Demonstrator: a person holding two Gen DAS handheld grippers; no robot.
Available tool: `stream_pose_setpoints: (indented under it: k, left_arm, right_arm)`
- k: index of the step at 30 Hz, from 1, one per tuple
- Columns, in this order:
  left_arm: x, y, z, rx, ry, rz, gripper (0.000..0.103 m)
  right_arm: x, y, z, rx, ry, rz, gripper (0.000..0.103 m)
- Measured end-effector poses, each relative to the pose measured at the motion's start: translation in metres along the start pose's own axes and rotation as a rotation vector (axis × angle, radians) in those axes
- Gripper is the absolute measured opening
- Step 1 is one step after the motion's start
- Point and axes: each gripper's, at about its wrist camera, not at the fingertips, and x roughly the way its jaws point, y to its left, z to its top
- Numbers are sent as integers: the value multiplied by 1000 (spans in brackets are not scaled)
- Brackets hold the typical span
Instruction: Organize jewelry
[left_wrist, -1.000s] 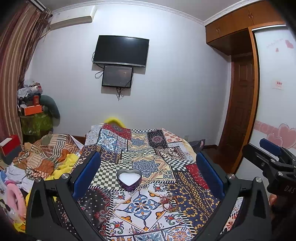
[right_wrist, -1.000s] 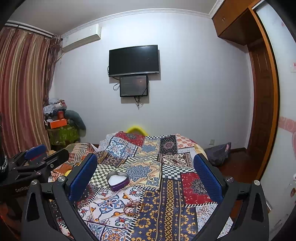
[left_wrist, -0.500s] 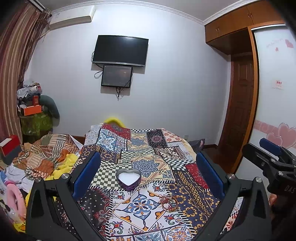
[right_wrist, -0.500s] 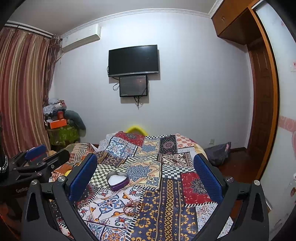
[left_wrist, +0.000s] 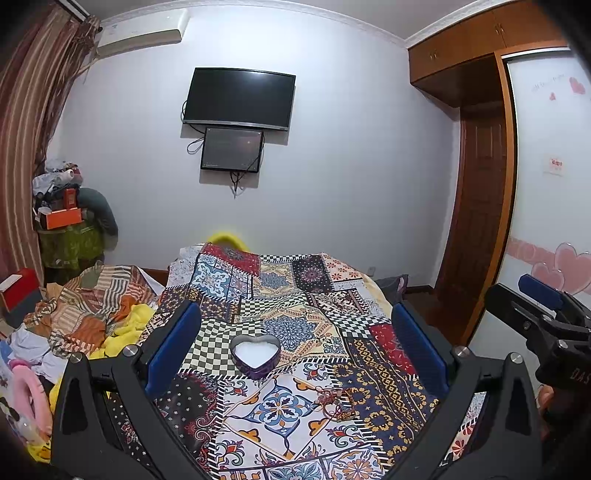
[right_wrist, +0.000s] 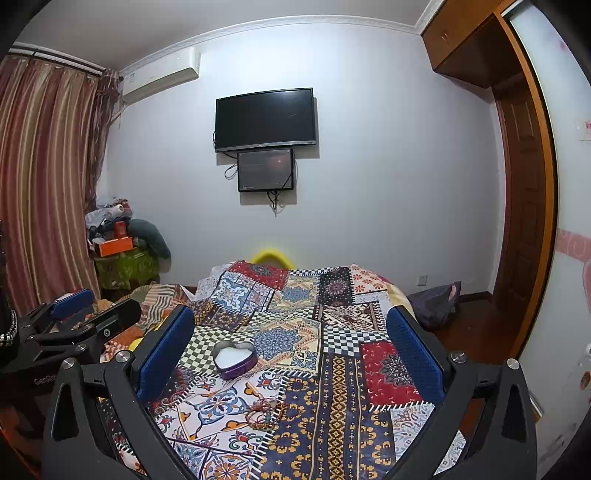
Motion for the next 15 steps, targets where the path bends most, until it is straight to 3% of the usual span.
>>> stream_pose_setpoints:
  k: [15]
  left_arm:
    - [4, 1, 0, -1, 7, -2, 103]
  right_arm:
    - [6, -1, -3, -1, 21, -3, 103]
